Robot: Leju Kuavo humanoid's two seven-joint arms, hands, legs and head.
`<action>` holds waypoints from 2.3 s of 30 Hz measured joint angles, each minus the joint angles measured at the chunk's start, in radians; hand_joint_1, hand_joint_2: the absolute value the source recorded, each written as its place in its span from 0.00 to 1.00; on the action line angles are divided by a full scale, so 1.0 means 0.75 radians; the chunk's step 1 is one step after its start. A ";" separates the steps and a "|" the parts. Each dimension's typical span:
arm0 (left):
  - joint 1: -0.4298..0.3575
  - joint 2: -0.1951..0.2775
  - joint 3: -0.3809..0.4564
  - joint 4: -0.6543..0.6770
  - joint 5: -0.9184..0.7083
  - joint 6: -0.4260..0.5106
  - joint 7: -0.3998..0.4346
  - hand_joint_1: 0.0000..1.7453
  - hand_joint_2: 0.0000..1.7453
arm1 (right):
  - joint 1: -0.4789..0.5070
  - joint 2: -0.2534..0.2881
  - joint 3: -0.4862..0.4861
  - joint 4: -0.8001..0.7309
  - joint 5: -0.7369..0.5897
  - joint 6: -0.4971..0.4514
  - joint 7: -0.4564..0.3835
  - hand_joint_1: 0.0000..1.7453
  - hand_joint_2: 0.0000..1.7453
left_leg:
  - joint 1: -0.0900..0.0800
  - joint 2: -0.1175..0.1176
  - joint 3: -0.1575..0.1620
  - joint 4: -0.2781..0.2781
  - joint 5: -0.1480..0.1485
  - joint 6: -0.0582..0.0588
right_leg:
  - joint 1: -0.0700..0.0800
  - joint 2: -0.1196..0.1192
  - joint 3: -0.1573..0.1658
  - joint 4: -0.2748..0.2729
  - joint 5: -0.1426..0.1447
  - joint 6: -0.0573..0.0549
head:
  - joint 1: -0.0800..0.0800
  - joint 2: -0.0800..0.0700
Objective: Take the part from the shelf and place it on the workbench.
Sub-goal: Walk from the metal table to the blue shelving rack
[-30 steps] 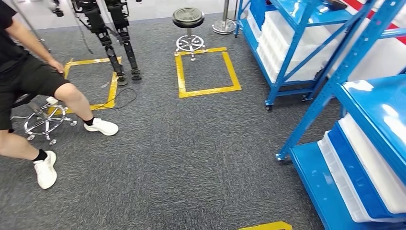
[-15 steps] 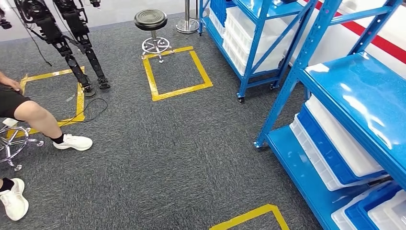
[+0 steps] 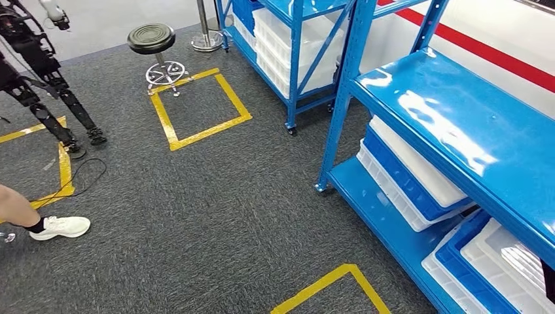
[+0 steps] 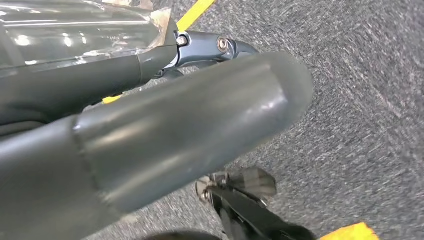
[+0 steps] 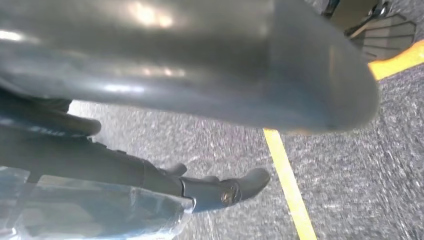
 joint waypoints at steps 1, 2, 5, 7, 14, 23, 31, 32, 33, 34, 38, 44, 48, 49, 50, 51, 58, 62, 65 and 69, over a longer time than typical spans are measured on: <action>0.002 0.000 0.000 0.000 -0.001 0.000 0.000 0.00 0.00 | 0.001 0.001 0.000 0.000 0.000 0.000 0.002 0.00 0.00 | 0.000 -0.005 -0.015 0.021 0.008 0.001 | 0.002 0.018 0.000 0.001 0.000 0.000 | 0.000 0.000; 0.002 0.000 0.000 0.000 -0.002 0.000 0.001 0.00 0.00 | 0.003 0.001 0.000 0.000 0.000 0.000 0.003 0.00 0.00 | 0.001 -0.008 -0.008 -0.007 0.042 0.003 | 0.002 0.037 0.001 0.003 0.000 0.000 | 0.000 0.000; 0.003 0.000 -0.001 0.000 -0.003 0.000 0.001 0.00 0.00 | 0.003 0.002 0.000 0.000 0.002 0.000 0.008 0.00 0.00 | 0.012 -0.073 0.091 -0.240 0.170 0.004 | 0.005 0.088 -0.004 0.015 -0.001 0.006 | 0.000 0.000; 0.002 0.000 -0.001 0.000 -0.003 0.000 0.001 0.00 0.00 | 0.001 0.002 0.000 0.000 0.004 0.001 0.009 0.00 0.00 | 0.010 -0.104 0.116 -0.307 0.189 0.009 | 0.012 0.113 -0.018 0.020 0.002 0.020 | 0.003 0.000; 0.002 0.000 -0.001 0.000 -0.003 0.001 0.001 0.00 0.00 | 0.004 0.001 0.000 0.000 0.005 0.001 0.010 0.00 0.00 | -0.012 0.013 0.107 -0.331 0.216 0.074 | 0.012 0.005 -0.178 0.292 -0.126 0.038 | 0.021 0.000; 0.001 -0.003 -0.001 0.000 -0.003 0.001 0.001 0.00 0.00 | 0.000 -0.001 0.000 0.000 0.010 0.001 0.010 0.00 0.00 | -0.029 0.155 0.124 -0.328 0.193 0.041 | 0.031 -0.120 -0.007 0.022 -0.038 0.045 | 0.018 0.000; 0.002 -0.005 -0.001 0.000 -0.003 0.001 0.001 0.00 0.00 | 0.000 -0.002 0.000 0.000 0.012 0.001 0.011 0.00 0.00 | -0.007 -0.005 -0.032 0.045 0.006 -0.006 | 0.006 0.015 0.014 0.007 -0.017 -0.016 | 0.010 0.000; 0.003 -0.005 -0.001 0.000 -0.003 0.001 0.001 0.00 0.00 | 0.002 -0.001 0.000 0.000 0.012 0.001 0.011 0.00 0.00 | -0.005 -0.009 -0.040 0.044 0.028 -0.008 | 0.007 0.035 0.016 0.008 -0.017 -0.016 | 0.009 0.000; 0.003 -0.005 -0.001 0.000 -0.003 0.001 0.001 0.00 0.00 | 0.003 -0.001 0.000 0.000 0.012 0.001 0.011 0.00 0.00 | -0.001 -0.014 -0.024 -0.007 0.074 -0.009 | 0.006 0.054 0.018 0.008 -0.017 -0.016 | 0.009 0.000; 0.003 -0.004 -0.001 0.000 -0.003 0.001 0.001 0.00 0.00 | 0.003 -0.001 0.000 0.000 0.012 0.001 0.011 0.00 0.00 | 0.004 -0.032 0.009 -0.094 0.131 -0.009 | 0.006 0.073 0.020 0.009 -0.017 -0.015 | 0.009 0.000; 0.003 -0.005 -0.001 0.000 -0.003 0.002 0.002 0.00 0.00 | -0.003 0.000 0.000 0.000 0.012 0.001 0.012 0.00 0.00 | 0.009 -0.106 0.092 -0.317 0.218 0.002 | 0.016 0.137 -0.001 0.016 -0.017 0.009 | 0.009 0.000; 0.002 -0.010 -0.001 -0.001 -0.005 0.007 0.004 0.00 0.00 | 0.002 -0.002 0.000 0.000 0.013 0.001 0.014 0.00 0.00 | 0.006 -0.002 0.102 -0.353 0.242 0.056 | 0.011 0.017 -0.124 0.227 -0.123 0.021 | 0.019 0.000; 0.004 -0.011 -0.001 -0.001 -0.005 0.009 0.006 0.00 0.00 | 0.003 -0.004 0.000 0.000 0.013 0.001 0.015 0.00 0.00 | 0.009 0.073 0.100 -0.351 0.238 0.051 | -0.008 -0.019 -0.171 0.338 -0.154 0.057 | 0.022 0.000; 0.004 -0.012 -0.001 -0.001 -0.005 0.009 0.007 0.00 0.00 | 0.004 -0.005 0.000 0.000 0.013 0.001 0.016 0.00 0.00 | 0.011 0.089 0.103 -0.350 0.234 0.044 | -0.014 -0.039 -0.122 0.251 -0.121 0.073 | 0.022 0.000; 0.004 -0.012 -0.001 0.000 -0.005 0.009 0.008 0.00 0.00 | 0.003 -0.004 0.000 0.000 0.013 0.001 0.016 0.00 0.00 | 0.010 0.103 0.107 -0.348 0.229 0.036 | -0.017 -0.075 -0.070 0.156 -0.091 0.084 | 0.026 0.000; 0.004 -0.013 -0.001 0.000 -0.005 0.009 0.008 0.00 0.00 | 0.000 -0.003 0.000 0.000 0.013 0.001 0.016 0.00 0.00 | 0.007 0.118 0.112 -0.346 0.223 0.025 | -0.015 -0.106 -0.026 0.081 -0.066 0.087 | 0.028 0.000; -0.008 -0.015 -0.001 -0.001 -0.005 0.012 0.013 0.00 0.00 | 0.000 -0.002 0.000 0.000 0.015 0.000 0.018 0.00 0.00 | 0.020 0.085 0.108 -0.246 0.125 -0.022 | -0.017 -0.052 0.012 0.020 -0.038 0.015 | 0.009 0.000; 0.003 -0.015 -0.001 -0.001 -0.005 0.012 0.014 0.00 0.00 | 0.000 0.003 0.000 0.000 0.019 0.000 0.020 0.00 0.00 | 0.019 -0.005 -0.034 0.035 0.017 -0.014 | 0.002 0.022 0.014 0.021 -0.038 -0.001 | 0.004 0.000; 0.004 -0.015 -0.001 -0.001 -0.005 0.012 0.015 0.00 0.00 | 0.002 0.004 0.000 0.000 0.025 0.000 0.020 0.00 0.00 | 0.016 -0.046 0.023 -0.139 0.155 0.010 | 0.007 0.082 0.021 0.022 -0.038 -0.001 | 0.004 0.000; 0.002 -0.011 -0.001 -0.001 -0.004 0.013 0.015 0.00 0.00 | -0.001 0.010 0.000 0.000 0.028 0.001 0.020 0.00 0.00 | 0.007 -0.112 0.094 -0.319 0.214 0.031 | 0.012 0.141 0.005 0.023 -0.033 0.017 | 0.005 0.000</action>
